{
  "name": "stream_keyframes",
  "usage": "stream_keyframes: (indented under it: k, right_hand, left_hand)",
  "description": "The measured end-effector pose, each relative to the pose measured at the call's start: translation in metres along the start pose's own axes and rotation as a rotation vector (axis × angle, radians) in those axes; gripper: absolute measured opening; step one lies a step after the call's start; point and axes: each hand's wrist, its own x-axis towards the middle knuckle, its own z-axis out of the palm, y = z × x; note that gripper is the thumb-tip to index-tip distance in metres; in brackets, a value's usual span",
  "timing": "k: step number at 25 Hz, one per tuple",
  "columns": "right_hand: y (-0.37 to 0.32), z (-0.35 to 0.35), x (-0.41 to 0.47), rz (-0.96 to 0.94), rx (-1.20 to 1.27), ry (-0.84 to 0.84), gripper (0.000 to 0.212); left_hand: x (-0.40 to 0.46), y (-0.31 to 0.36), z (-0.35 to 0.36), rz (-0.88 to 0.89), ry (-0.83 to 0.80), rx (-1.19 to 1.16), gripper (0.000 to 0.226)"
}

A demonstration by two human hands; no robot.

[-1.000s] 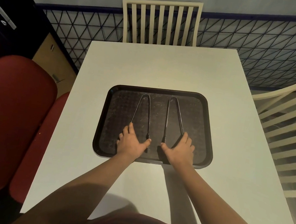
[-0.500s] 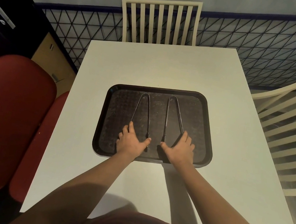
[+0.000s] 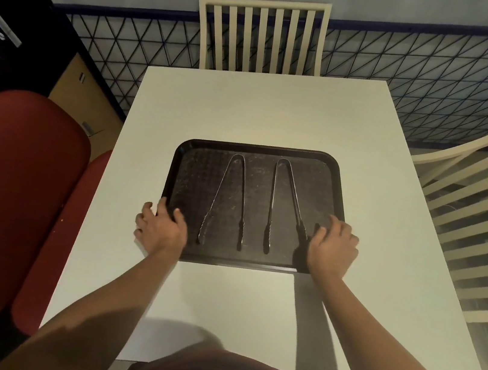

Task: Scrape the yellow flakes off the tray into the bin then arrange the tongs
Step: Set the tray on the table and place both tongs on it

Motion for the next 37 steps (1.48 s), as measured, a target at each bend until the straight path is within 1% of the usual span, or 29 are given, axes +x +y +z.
stream_keyframes:
  k: [2, 4, 7, 9, 12, 15, 23, 31, 37]
  right_hand:
    - [0.012, -0.001, 0.003, 0.089, -0.019, 0.035, 0.038]
    - [0.023, -0.001, 0.004, 0.155, -0.022, 0.037, 0.038]
    - [0.033, 0.000, 0.002, 0.236, -0.024, -0.008, 0.041]
    - [0.039, 0.003, -0.001, 0.239, -0.046, -0.078, 0.041]
    - [0.045, 0.004, -0.003, 0.211, -0.035, -0.162, 0.043]
    - [0.047, 0.003, 0.001, 0.179, -0.044, -0.182, 0.046]
    - [0.050, 0.000, 0.027, 0.129, -0.068, -0.162, 0.048]
    - [0.053, 0.002, 0.062, 0.126, -0.071, -0.147, 0.051]
    - [0.054, 0.005, 0.069, 0.136, -0.043, -0.117, 0.050]
  left_hand:
    - [0.005, -0.016, -0.002, -0.093, -0.014, -0.090, 0.044]
    - [0.007, -0.028, 0.000, -0.148, -0.028, -0.206, 0.043]
    - [0.006, -0.038, 0.005, -0.146, -0.037, -0.337, 0.040]
    - [0.004, -0.038, 0.008, -0.161, -0.042, -0.426, 0.036]
    - [0.006, -0.035, 0.008, -0.274, -0.046, -0.556, 0.032]
    - [0.009, -0.032, 0.007, -0.312, -0.040, -0.568, 0.031]
    - [0.014, -0.014, 0.009, -0.307, -0.061, -0.592, 0.030]
    - [0.029, 0.018, 0.017, -0.272, -0.048, -0.604, 0.030]
    - [0.034, 0.027, 0.019, -0.220, -0.023, -0.549, 0.029]
